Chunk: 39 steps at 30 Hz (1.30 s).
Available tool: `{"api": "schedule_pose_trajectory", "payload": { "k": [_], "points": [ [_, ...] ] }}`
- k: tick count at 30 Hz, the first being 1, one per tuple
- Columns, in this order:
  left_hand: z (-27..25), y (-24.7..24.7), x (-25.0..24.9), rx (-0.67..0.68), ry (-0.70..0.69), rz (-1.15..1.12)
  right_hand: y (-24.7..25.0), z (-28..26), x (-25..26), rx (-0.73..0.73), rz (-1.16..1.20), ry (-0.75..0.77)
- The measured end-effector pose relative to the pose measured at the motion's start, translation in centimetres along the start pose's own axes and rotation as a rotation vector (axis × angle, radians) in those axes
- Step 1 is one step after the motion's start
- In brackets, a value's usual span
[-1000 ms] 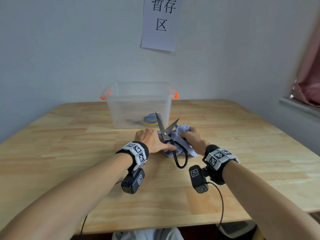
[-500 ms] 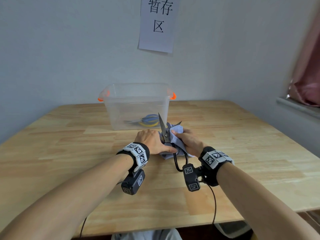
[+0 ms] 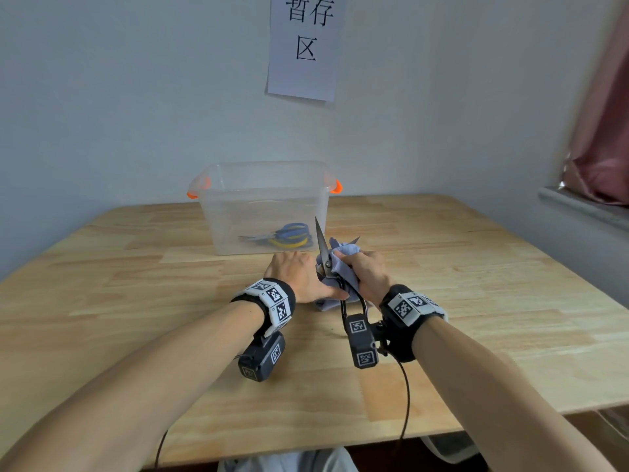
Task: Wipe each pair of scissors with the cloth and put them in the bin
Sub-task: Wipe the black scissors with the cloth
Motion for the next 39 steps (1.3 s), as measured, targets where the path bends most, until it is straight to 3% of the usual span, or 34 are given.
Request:
{"api": "schedule_pose_trajectory", "payload": {
  "k": [10, 19, 32, 34, 37, 39],
  "points": [
    [-0.2, 0.7, -0.1, -0.007, -0.002, 0.057, 1.0, -0.1, 0.8, -0.147, 0.079, 0.015],
    [-0.8, 1.0, 0.6, 0.015, -0.003, 0.064, 1.6, -0.4, 2.2, -0.075, -0.017, 0.132],
    [-1.3, 1.2, 2.9, 0.026, 0.032, 0.051, 0.8, 1.4, 2.2, -0.137, 0.018, 0.068],
    [-1.3, 1.2, 3.5, 0.01, 0.036, 0.056, 0.7, 1.4, 2.7, -0.05, -0.023, 0.127],
    [-1.2, 1.3, 5.3, -0.032, 0.064, 0.038, 2.7, 3.4, 1.5, -0.021, 0.033, 0.032],
    [-1.3, 1.7, 6.3, -0.066, 0.089, 0.021, 4.0, 4.6, 0.8, -0.032, -0.064, 0.024]
  ]
}}
Point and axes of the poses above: each hand's wrist, its own z-axis towards the middle knuckle, its own y-axis out of the back of the hand, x = y × z, the point moved 7 cm from there along z, towards the middle knuckle, and after that the axes turned 7 degrees about -z, right-handed, at the moved point
